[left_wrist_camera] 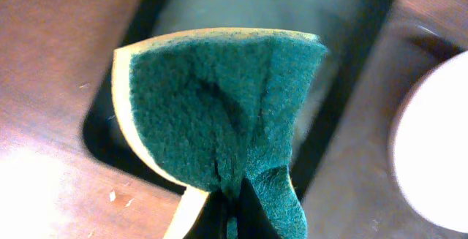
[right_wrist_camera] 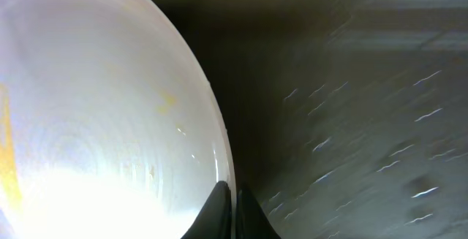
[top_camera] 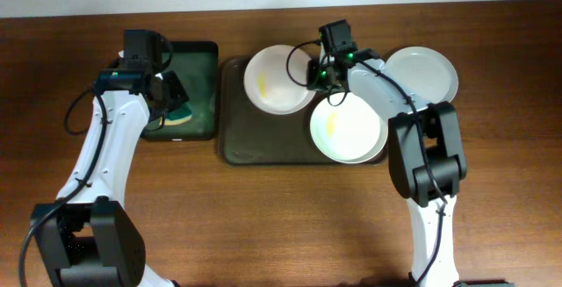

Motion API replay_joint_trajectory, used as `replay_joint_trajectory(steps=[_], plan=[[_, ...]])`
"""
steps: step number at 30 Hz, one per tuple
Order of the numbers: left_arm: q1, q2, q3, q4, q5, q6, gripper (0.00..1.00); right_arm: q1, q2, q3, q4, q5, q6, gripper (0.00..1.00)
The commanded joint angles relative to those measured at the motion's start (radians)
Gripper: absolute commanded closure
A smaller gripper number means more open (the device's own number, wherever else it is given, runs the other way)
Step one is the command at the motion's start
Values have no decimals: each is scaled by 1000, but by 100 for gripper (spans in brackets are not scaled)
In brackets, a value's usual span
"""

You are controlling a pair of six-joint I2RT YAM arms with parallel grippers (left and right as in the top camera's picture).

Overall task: Clean dirty plates on tray and stack at the side
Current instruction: 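Bring the sponge in the left gripper onto the pink plate, then scrub the pink plate with the sponge while the right gripper holds it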

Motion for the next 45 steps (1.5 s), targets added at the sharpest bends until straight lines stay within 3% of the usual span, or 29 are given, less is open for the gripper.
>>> replay_joint_trajectory(steps=[1, 10, 18, 22, 27, 40, 41, 45], plan=[[1, 14, -6, 18, 152, 121, 100, 59, -6, 0, -79, -71, -63, 96], [-74, 16, -6, 28, 214, 117, 100, 64, -6, 0, -259, -71, -63, 96], [-195, 133, -6, 132, 227, -39, 100, 64, -6, 0, -312, -86, -63, 96], [-250, 214, -6, 227, 328, -39, 100, 63, -6, -1, -317, -86, -63, 96], [-298, 287, -6, 292, 350, -95, 100, 63, -6, 0, -317, -86, -63, 96], [-324, 357, -6, 303, 341, -72, 100, 63, -6, -1, -315, -85, -63, 96], [-324, 367, -6, 295, 329, -43, 100, 63, -6, -1, -315, -85, -63, 96], [-324, 386, -5, 159, -2, 0, 100, 63, -6, -1, -315, -82, -63, 96]])
